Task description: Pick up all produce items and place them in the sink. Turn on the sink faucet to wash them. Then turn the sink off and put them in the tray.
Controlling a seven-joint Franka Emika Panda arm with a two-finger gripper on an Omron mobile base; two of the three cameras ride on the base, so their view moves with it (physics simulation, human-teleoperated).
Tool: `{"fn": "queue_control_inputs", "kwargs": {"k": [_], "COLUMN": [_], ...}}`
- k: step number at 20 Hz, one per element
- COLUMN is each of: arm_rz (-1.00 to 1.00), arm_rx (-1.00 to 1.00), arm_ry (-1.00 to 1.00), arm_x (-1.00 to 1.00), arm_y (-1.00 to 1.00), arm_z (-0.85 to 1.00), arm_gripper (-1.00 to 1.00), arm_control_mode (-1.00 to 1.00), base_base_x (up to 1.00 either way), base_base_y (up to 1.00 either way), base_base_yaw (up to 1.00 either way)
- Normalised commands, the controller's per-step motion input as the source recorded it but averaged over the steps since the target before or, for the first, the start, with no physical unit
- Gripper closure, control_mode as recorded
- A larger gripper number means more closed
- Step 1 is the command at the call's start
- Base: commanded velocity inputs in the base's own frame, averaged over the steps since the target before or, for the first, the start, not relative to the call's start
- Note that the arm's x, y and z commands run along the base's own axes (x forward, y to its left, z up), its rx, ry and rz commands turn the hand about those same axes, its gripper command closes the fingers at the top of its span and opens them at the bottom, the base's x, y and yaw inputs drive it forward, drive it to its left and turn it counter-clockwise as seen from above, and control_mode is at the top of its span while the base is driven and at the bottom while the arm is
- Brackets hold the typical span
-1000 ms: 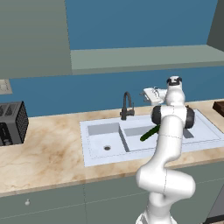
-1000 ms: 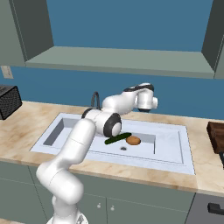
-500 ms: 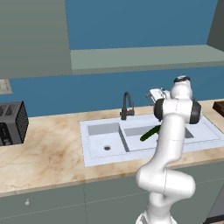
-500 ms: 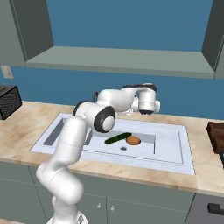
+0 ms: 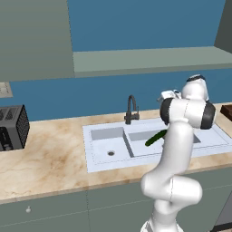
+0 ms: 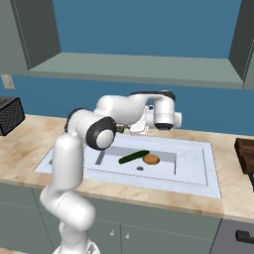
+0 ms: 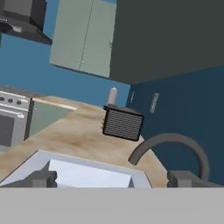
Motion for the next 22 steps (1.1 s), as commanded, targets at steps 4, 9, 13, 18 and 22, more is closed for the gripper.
{"fn": "queue_control_inputs", "kwargs": {"k": [4, 9, 13, 18, 22], "arm_rz": [-0.04, -0.06, -0.12, -0.18, -0.25], "arm_rx": [-0.09, -0.07, -0.05, -0.05, -0.03], "arm_ry": [-0.08, -0.07, -0.02, 0.0, 0.01], "arm_x": [-0.59, -0.59, -0.55, -0.49, -0.34], "arm_y": [0.0, 0.0, -0.04, -0.08, -0.03], "arm_z": [0.25, 0.21, 0.28, 0.38, 0.35], "arm_gripper": [-1.0, -1.0, -1.0, -1.0, -1.0], "arm_control_mode": [-1.0, -1.0, -1.0, -1.0, -1.0], "base_base_x": [0.0, 0.0, 0.0, 0.0, 0.0], "base_base_y": [0.0, 0.0, 0.0, 0.0, 0.0], "base_base_yaw": [0.0, 0.0, 0.0, 0.0, 0.0]}}
